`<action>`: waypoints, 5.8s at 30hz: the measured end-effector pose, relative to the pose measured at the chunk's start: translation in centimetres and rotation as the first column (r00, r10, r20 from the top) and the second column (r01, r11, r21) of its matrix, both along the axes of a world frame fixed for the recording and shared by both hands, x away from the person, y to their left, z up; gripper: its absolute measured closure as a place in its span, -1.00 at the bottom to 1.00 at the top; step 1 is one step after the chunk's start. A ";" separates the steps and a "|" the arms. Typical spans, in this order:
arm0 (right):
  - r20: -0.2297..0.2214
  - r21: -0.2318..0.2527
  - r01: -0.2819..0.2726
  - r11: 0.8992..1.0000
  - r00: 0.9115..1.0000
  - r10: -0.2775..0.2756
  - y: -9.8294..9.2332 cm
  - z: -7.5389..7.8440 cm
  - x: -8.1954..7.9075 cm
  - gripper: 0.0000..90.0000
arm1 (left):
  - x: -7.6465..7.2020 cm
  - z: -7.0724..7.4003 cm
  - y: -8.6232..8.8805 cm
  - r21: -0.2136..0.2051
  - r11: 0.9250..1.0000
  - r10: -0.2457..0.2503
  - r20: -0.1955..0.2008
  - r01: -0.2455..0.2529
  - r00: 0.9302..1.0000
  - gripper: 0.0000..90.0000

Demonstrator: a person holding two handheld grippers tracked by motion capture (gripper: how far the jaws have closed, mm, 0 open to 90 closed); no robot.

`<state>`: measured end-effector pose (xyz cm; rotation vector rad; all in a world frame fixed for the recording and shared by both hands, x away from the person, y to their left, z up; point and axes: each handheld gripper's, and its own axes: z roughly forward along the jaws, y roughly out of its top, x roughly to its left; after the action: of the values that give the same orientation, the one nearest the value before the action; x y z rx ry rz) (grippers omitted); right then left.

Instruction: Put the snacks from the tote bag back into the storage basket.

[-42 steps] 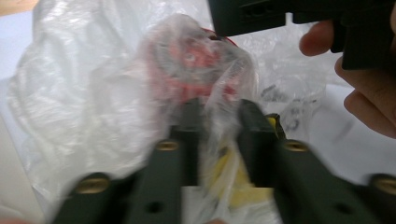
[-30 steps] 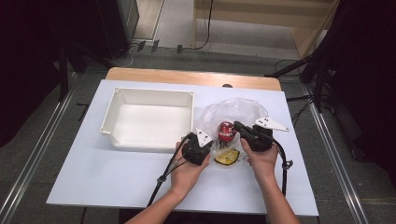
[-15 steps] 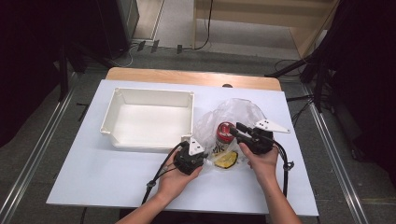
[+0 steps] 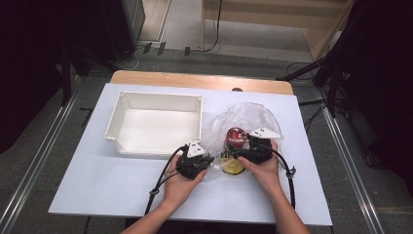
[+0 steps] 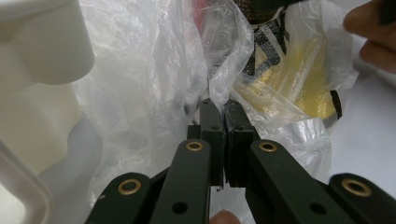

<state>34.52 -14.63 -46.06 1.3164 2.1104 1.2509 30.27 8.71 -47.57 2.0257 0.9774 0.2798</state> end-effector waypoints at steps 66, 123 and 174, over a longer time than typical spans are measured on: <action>0.141 -0.010 0.016 1.000 0.990 -0.014 0.4 4.6 -2.4 -0.42 | -2.3 1.9 3.6 -0.120 0.984 -0.121 0.073 0.129 0.990 -0.71; 0.143 -0.006 -0.019 1.000 0.989 0.020 0.2 5.8 -2.4 -0.42 | -4.2 2.6 19.2 -0.181 0.965 0.220 0.152 -0.191 0.964 -0.98; 0.176 0.045 -0.104 0.994 0.980 0.095 6.2 8.4 1.2 -0.42 | -5.1 2.6 20.3 -0.152 0.956 0.277 0.187 -0.251 0.943 -0.98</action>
<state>35.77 -8.42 -37.62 1.0906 2.0543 1.4179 25.16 29.01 -45.01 1.7111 1.1062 0.5483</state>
